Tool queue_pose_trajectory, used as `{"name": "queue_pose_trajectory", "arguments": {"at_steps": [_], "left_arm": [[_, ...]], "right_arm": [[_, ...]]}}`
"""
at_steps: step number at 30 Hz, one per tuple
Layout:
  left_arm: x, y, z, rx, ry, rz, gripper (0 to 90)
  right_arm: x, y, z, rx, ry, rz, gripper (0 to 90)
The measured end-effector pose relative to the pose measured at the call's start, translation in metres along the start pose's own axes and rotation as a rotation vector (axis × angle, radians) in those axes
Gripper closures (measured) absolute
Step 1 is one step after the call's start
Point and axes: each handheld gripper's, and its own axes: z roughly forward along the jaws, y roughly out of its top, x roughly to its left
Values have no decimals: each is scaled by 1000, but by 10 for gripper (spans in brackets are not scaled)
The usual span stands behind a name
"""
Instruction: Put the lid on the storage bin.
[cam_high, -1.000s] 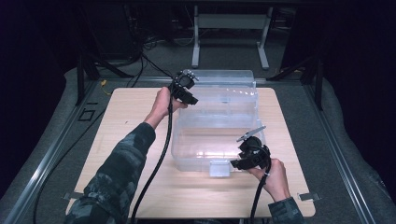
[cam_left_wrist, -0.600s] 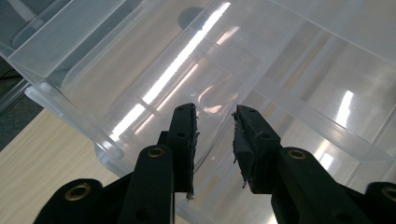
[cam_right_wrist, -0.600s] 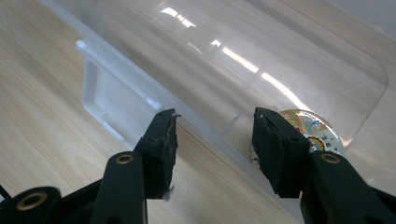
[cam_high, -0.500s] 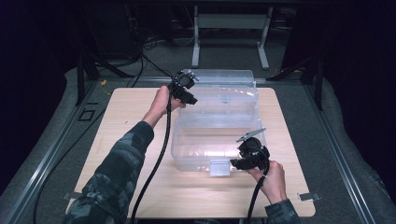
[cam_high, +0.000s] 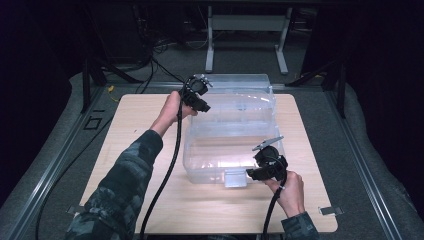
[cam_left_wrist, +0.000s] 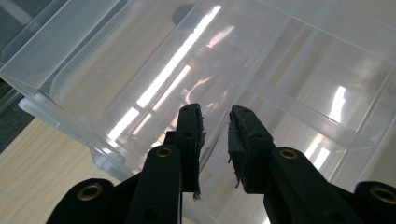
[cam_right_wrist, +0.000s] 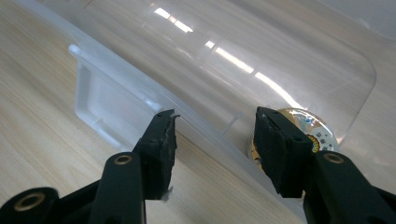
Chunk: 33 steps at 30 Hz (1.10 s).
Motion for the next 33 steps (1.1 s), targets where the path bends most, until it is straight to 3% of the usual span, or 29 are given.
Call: {"name": "queue_pose_trajectory", "arguments": {"at_steps": [7, 10, 11, 16, 23, 33], "left_arm": [[-7, 4, -2, -19, 19, 16, 776], [-11, 8, -2, -11, 53, 37, 794], [-12, 8, -1, -8, 60, 40, 794], [-8, 7, 3, -13, 53, 28, 788], [2, 6, 12, -16, 32, -21, 761], [-6, 10, 5, -9, 29, 14, 797]], "right_arm": [[0, 2, 2, -3, -1, 7, 491], [-1, 4, 3, -13, 23, 10, 491], [0, 4, 3, -6, -2, 6, 491], [0, 3, 3, -9, 2, 1, 490], [1, 2, 3, -15, -6, -2, 489], [0, 4, 4, -16, 0, 5, 490]]}}
